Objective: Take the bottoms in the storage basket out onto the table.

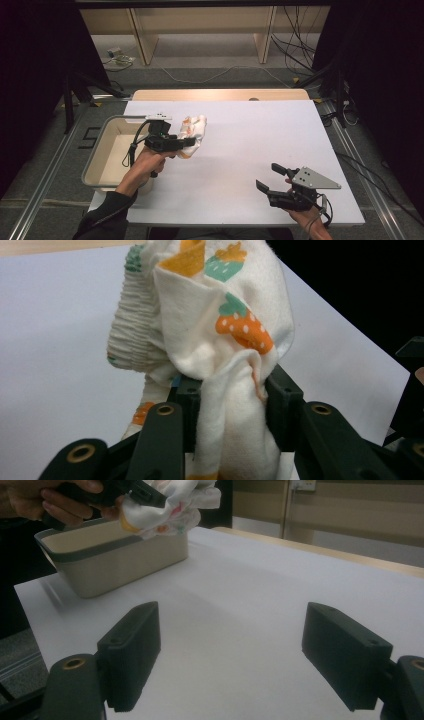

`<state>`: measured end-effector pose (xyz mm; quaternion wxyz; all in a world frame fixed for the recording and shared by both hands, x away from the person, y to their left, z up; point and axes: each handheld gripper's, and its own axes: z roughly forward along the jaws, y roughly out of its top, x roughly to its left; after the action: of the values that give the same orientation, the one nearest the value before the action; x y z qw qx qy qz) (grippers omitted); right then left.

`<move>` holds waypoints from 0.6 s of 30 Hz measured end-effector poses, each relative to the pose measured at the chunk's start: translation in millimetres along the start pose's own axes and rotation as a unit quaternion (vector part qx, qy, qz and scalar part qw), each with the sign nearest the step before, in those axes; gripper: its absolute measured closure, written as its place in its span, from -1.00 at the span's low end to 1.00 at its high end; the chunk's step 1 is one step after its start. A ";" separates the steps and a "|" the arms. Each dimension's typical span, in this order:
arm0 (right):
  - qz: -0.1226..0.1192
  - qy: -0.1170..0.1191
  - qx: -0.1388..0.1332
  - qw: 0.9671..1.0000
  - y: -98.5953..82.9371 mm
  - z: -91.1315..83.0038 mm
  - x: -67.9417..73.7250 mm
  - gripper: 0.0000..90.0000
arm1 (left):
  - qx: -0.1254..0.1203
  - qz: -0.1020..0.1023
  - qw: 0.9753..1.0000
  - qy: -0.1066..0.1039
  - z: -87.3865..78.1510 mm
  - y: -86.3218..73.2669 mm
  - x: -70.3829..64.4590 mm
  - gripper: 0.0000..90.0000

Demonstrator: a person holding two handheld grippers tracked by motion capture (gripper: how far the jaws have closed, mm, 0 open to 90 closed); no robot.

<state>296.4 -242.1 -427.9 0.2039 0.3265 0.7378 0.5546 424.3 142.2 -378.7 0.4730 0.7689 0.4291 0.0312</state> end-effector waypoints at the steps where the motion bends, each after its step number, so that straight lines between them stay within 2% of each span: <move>1: 0.000 0.000 0.000 1.000 0.0 0.0 0.0 -0.46 | 0.000 -0.001 1.000 0.000 0.8 -0.3 -0.5 0.47; 18: 0.001 0.000 0.001 1.000 0.0 -0.1 0.3 -0.46 | 0.007 -0.006 1.000 -0.005 14.6 -5.8 -6.0 0.46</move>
<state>296.2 -242.0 -427.8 0.2030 0.3277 0.7377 0.5543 423.5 128.9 -389.0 0.4703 0.7698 0.4311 0.0214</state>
